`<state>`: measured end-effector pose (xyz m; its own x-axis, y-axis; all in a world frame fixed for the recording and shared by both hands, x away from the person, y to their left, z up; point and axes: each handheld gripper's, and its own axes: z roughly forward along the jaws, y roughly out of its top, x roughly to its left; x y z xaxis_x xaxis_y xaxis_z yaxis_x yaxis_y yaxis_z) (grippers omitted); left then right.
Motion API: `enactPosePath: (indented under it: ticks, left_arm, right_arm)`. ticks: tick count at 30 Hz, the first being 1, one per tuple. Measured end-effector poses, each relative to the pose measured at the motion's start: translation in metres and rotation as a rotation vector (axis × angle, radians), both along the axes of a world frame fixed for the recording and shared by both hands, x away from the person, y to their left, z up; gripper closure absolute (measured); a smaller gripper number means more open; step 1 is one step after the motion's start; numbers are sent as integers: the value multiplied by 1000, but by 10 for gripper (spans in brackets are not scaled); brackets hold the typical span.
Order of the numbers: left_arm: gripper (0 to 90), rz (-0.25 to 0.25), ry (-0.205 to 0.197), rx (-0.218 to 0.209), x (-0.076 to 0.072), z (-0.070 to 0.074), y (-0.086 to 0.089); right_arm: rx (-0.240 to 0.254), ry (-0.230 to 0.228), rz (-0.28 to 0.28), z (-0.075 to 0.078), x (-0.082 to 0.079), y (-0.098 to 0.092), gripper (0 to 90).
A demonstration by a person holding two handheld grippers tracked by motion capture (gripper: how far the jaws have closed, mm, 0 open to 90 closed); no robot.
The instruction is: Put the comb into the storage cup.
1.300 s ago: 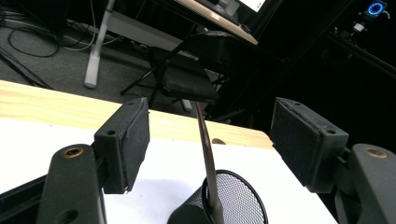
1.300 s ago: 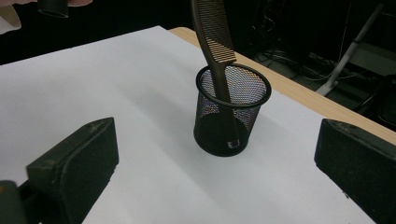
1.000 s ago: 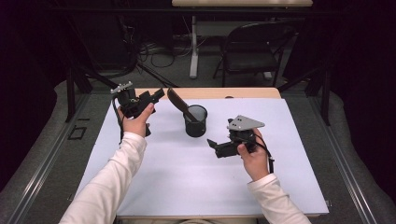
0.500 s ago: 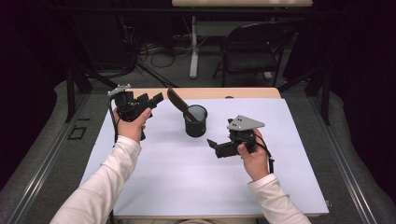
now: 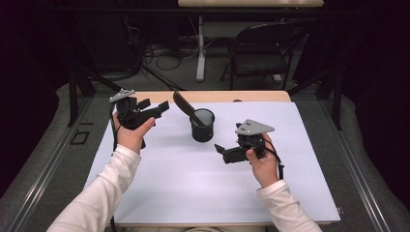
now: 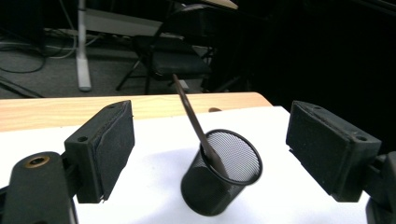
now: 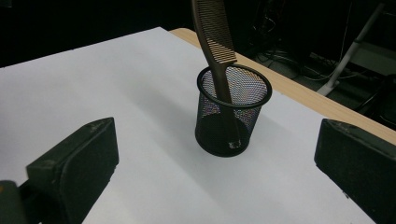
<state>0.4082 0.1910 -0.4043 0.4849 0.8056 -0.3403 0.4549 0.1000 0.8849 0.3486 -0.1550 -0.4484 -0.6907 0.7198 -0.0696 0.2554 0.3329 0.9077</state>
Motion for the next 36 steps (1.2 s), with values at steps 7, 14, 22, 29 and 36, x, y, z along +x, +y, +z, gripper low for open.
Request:
enactPosePath:
  ticks: [7, 14, 22, 29, 36]
  left_arm:
    - [158, -56, -27, 42, -10, 2, -1]
    - [157, -121, -71, 103, -23, 7, 1]
    - [158, -179, -119, 147, -42, 6, 5]
    - [158, -206, -144, 150, -57, 3, 14]
    - [158, -226, -160, 143, -70, -1, 25]
  right_arm:
    - [3, 0, -2, 1, 0, -1, 0]
    - [15, -2, -9, 3, -1, -5, 0]
    - [29, -6, -21, 8, -2, -10, 0]
    - [35, -5, -39, 14, -7, -16, 0]
    - [47, 7, -71, 16, -15, -31, 0]
